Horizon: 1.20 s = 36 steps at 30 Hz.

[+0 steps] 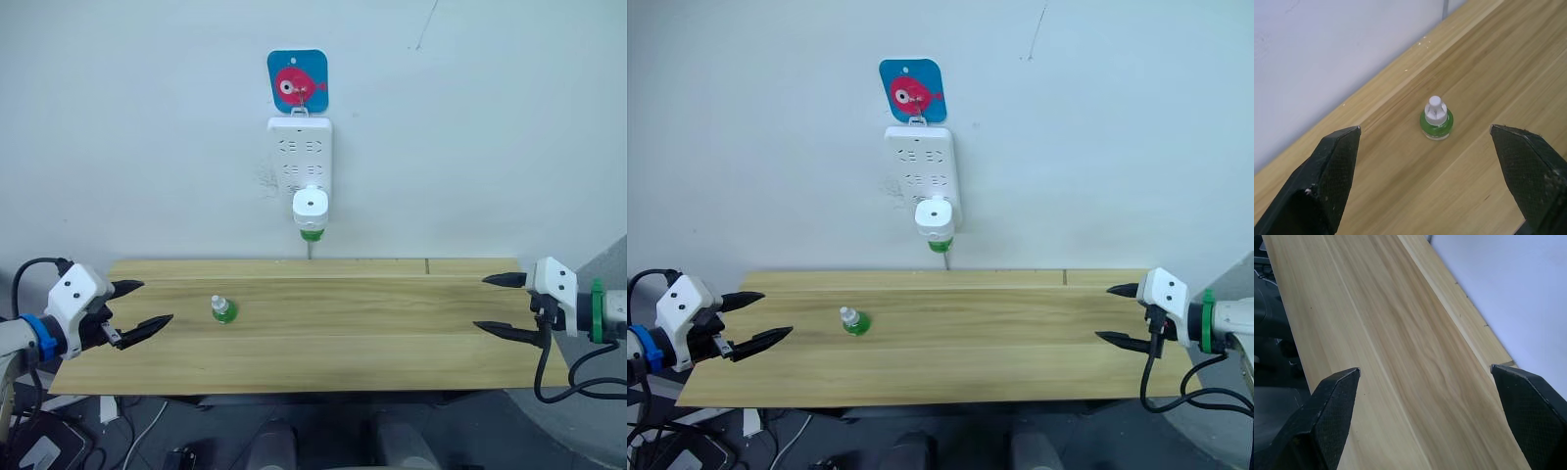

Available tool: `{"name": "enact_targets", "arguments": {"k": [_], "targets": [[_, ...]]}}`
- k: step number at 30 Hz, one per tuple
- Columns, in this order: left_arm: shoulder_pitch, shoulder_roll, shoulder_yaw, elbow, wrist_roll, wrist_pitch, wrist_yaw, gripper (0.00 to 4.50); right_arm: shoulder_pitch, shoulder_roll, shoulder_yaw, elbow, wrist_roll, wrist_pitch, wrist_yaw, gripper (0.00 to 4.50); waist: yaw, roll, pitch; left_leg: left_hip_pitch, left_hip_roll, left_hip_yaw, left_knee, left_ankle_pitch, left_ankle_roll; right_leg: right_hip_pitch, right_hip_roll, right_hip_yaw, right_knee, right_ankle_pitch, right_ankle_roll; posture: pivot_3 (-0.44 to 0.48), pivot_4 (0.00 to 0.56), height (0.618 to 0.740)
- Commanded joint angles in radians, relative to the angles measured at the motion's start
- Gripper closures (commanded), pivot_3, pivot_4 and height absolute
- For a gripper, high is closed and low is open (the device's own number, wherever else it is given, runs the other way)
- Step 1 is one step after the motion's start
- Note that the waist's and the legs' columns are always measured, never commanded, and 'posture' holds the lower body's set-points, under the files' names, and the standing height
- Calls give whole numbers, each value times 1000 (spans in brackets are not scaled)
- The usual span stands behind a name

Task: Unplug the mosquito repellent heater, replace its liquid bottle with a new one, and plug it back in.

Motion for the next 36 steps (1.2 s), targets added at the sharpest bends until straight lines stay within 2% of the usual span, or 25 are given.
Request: {"name": "enact_targets", "arguments": {"k": [1, 7, 12, 17, 20, 23, 26, 27, 36], "targets": [[-5, 20, 25, 9, 8, -38, -3, 0, -7, 2, -21, 0, 5, -21, -4, 30, 0, 0, 0, 0, 0, 0, 0, 0, 0, 0, 0, 0, 0, 0, 0, 53, 111, 725], [-27, -4, 36, -49, -56, 96, 49, 0, -14, 29, -27, -14, 18, -19, -32, 30, -1, 0, 0, 0, 0, 0, 0, 0, 0, 0, 0, 0, 0, 0, 0, 39, 116, 725], [-145, -97, -39, -221, -163, 227, 119, 0, -19, 111, -37, -159, 73, 66, -126, 30, -1, 0, 0, 0, 0, 0, 2, 0, 0, 1, 0, 0, 2, 1, 1, -17, 119, 725], [-287, -174, -128, -316, -179, 314, 218, 0, 23, 177, -60, -348, 134, 171, -237, 30, -6, 0, 0, -1, 0, -1, 4, 0, 0, 2, 0, 0, 2, 1, 2, -67, 131, 725], [-370, -202, -143, -296, -200, 349, 249, 0, 24, 205, -70, -469, 192, 257, -308, 30, -17, 0, 0, 0, 0, -1, 4, 0, 0, 2, 0, 0, 2, 1, 2, -97, 143, 725], [-474, -240, -144, -215, -180, 310, 291, 0, -16, 242, -74, -599, 281, 363, -409, 30, -33, 0, 1, 0, 0, -1, 5, 0, 0, 1, 1, 0, 3, 1, 2, -116, 154, 725], [-536, -252, -160, -142, -152, 279, 295, 572, -57, 263, -64, -662, 324, 428, -477, 0, -47, 0, 1, 0, 0, -1, 5, 0, 0, 1, 1, 1, 4, 1, 3, -129, 164, 725], [-557, -261, -167, -122, -147, 273, 300, 887, -69, 267, -57, -676, 332, 443, -493, 0, -52, 0, 1, 0, 0, -1, 5, 0, 0, 1, 1, 1, 4, 1, 3, -130, 166, 725], [-691, -313, -258, 53, -68, 169, 273, 887, -167, 317, 17, -756, 369, 541, -621, 0, -60, -2, 14, -2, 0, -1, 5, 0, 0, 1, 1, 0, 2, 1, 2, -155, 183, 725]]}}
